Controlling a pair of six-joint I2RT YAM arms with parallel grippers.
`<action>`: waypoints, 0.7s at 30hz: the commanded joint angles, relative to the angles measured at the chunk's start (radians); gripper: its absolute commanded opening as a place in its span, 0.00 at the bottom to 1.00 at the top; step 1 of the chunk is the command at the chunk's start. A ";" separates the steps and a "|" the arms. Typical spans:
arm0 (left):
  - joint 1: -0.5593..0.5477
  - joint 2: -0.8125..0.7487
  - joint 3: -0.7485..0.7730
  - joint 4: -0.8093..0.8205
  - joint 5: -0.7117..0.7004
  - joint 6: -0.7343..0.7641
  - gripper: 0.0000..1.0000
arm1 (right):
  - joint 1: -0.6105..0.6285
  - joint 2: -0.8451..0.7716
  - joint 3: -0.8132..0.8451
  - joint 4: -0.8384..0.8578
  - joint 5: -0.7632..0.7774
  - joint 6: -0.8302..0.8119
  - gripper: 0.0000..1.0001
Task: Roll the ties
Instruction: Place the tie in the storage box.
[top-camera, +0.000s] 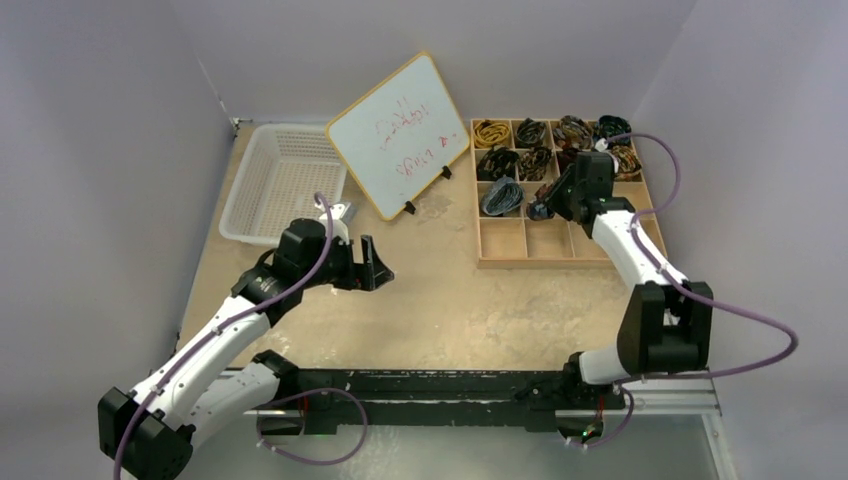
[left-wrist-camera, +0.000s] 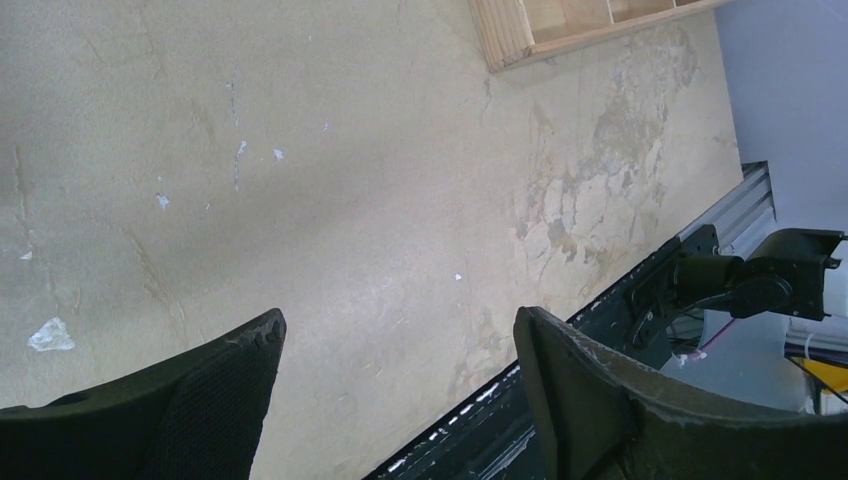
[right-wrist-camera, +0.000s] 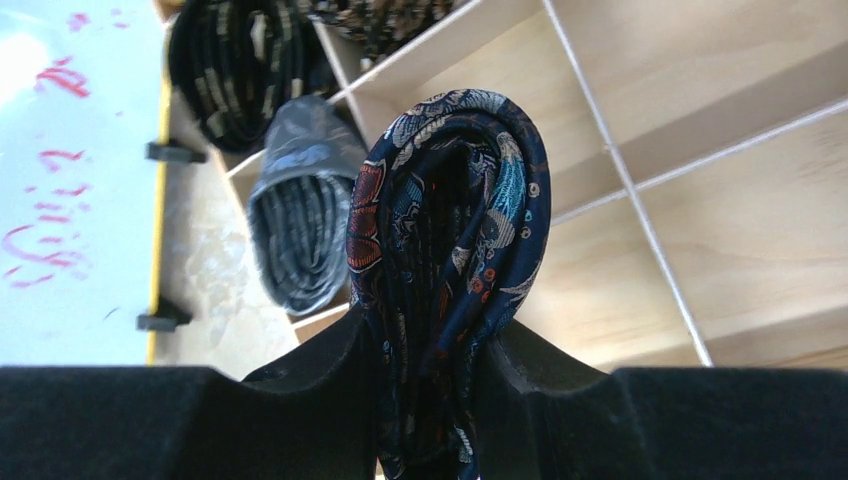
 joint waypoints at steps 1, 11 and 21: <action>0.006 -0.014 0.054 -0.014 0.004 0.039 0.83 | -0.013 0.063 0.066 -0.018 0.102 0.023 0.34; 0.006 -0.008 0.069 -0.036 0.005 0.070 0.83 | -0.016 0.195 0.137 -0.011 0.084 0.099 0.33; 0.006 -0.017 0.068 -0.045 0.001 0.072 0.83 | -0.016 0.325 0.229 -0.020 0.103 0.121 0.33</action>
